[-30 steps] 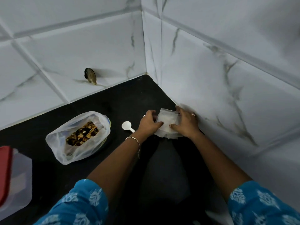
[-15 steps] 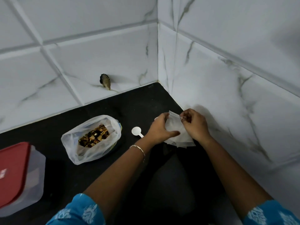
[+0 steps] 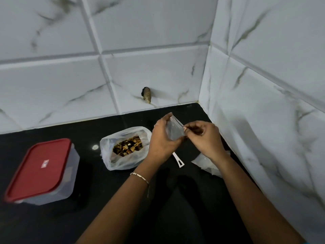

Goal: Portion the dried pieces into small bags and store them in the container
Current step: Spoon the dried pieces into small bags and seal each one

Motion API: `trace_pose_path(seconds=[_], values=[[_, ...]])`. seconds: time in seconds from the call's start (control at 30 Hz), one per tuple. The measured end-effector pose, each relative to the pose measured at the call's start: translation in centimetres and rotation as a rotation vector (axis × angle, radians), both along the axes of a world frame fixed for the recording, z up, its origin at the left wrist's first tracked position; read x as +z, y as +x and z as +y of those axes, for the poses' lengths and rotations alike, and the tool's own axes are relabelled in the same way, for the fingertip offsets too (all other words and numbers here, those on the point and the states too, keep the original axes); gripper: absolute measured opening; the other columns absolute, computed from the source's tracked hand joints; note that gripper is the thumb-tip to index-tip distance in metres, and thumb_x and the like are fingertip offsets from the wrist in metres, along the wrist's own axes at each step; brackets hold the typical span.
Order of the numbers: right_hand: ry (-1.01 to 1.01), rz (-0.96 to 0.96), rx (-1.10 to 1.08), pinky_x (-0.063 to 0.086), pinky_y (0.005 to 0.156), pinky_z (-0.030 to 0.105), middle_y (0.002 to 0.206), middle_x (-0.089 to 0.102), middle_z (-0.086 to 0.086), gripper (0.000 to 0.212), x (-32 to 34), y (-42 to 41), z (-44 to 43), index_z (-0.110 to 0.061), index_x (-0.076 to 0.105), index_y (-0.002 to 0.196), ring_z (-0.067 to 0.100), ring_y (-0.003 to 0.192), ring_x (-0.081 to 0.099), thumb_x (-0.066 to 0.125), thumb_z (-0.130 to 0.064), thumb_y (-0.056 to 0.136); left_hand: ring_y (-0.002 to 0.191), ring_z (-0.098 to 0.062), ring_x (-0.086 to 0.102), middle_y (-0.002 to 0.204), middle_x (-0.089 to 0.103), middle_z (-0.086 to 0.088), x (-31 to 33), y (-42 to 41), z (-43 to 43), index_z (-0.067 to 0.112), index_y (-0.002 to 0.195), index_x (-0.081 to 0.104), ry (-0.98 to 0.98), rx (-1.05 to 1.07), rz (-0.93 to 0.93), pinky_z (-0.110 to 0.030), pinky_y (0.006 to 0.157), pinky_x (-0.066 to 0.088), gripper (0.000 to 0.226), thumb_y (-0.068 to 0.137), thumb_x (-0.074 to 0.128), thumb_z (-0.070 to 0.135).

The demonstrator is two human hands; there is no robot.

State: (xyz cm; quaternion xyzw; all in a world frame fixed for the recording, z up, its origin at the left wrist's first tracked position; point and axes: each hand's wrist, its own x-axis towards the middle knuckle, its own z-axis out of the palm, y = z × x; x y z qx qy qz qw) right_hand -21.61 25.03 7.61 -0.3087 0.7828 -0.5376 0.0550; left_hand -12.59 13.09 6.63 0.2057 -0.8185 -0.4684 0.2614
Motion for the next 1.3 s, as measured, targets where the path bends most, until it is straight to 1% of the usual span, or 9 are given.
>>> trace_pose_path(seconds=[0.23,0.37,0.43,0.53,0.7,0.9,1.17,1.23,1.3], values=[[0.004,-0.071,0.184,0.054,0.078,0.019,0.084,0.073,-0.009,0.007,1.3,3.7,-4.9,-0.020,0.075,0.090,0.000,0.082,0.068,0.069,-0.017,0.087,0.129,-0.005,0.040,0.142,0.045,0.004,0.8,5.2,-2.2,0.019,0.146,0.034,-0.211,0.181,0.040,-0.014,0.101,0.031,0.087,0.073,0.081,0.031],[0.008,-0.035,0.216,0.058,0.076,0.023,0.079,0.072,-0.008,0.015,1.9,5.4,-6.7,-0.022,0.073,0.083,0.002,0.076,0.069,0.074,-0.008,0.080,0.129,-0.002,0.044,0.139,0.048,0.010,0.8,8.0,-3.3,0.021,0.140,0.040,-0.069,0.242,0.140,-0.022,0.104,0.040,0.079,0.069,0.073,0.033],[0.021,-0.009,0.227,0.057,0.071,0.022,0.076,0.071,-0.008,0.018,2.2,6.3,-7.3,-0.025,0.071,0.079,0.002,0.073,0.068,0.077,-0.008,0.077,0.111,-0.003,0.055,0.121,0.056,0.011,1.2,9.0,-3.6,0.021,0.124,0.051,0.017,0.390,0.187,-0.028,0.090,0.051,0.061,0.068,0.070,0.037],[0.026,0.035,0.254,0.054,0.064,0.016,0.073,0.069,-0.010,0.016,2.6,7.6,-8.1,-0.024,0.070,0.077,0.000,0.067,0.066,0.079,-0.012,0.076,0.074,-0.002,0.061,0.086,0.063,0.009,2.1,10.0,-4.1,0.020,0.091,0.059,0.036,0.440,0.079,-0.020,0.065,0.048,0.028,0.081,0.071,0.043],[0.065,0.130,0.234,0.053,0.060,0.014,0.071,0.066,-0.008,0.016,2.9,8.7,-8.5,-0.022,0.065,0.079,0.002,0.064,0.064,0.076,-0.010,0.077,0.059,-0.009,0.060,0.063,0.063,0.006,2.3,11.0,-4.7,0.022,0.071,0.063,0.003,0.470,-0.012,-0.036,0.060,0.051,0.017,0.087,0.060,0.027],[0.060,0.142,0.165,0.055,0.066,0.026,0.069,0.064,-0.002,0.024,3.5,8.3,-8.3,-0.023,0.061,0.092,0.010,0.064,0.064,0.071,-0.008,0.077,0.063,-0.013,0.062,0.064,0.064,0.006,2.6,12.1,-4.4,0.025,0.066,0.061,-0.036,0.496,-0.085,-0.037,0.060,0.051,0.016,0.081,0.061,0.029],[0.165,0.072,0.222,0.059,0.069,0.035,0.067,0.066,-0.003,0.006,3.7,8.3,-8.0,-0.020,0.066,0.080,0.012,0.064,0.069,0.069,-0.015,0.081,0.064,-0.014,0.063,0.065,0.066,0.007,2.8,12.9,-4.3,0.025,0.065,0.061,-0.041,0.544,-0.100,-0.032,0.056,0.046,0.018,0.077,0.058,0.038],[0.189,0.037,0.247,0.060,0.070,0.038,0.067,0.067,-0.003,0.007,3.8,8.1,-7.9,-0.020,0.067,0.079,0.013,0.064,0.070,0.069,-0.014,0.082,0.074,-0.006,0.060,0.081,0.064,0.012,2.7,13.3,-4.3,0.030,0.082,0.061,-0.102,0.459,-0.063,-0.025,0.062,0.046,0.017,0.076,0.066,0.046],[0.228,0.019,0.259,0.060,0.069,0.037,0.067,0.068,-0.003,0.009,4.0,7.9,-7.7,-0.020,0.067,0.076,0.012,0.061,0.070,0.070,-0.014,0.082,0.100,-0.001,0.052,0.114,0.056,0.014,2.5,13.7,-4.2,0.029,0.116,0.053,-0.169,0.318,-0.093,-0.014,0.078,0.042,0.062,0.067,0.075,0.060]])
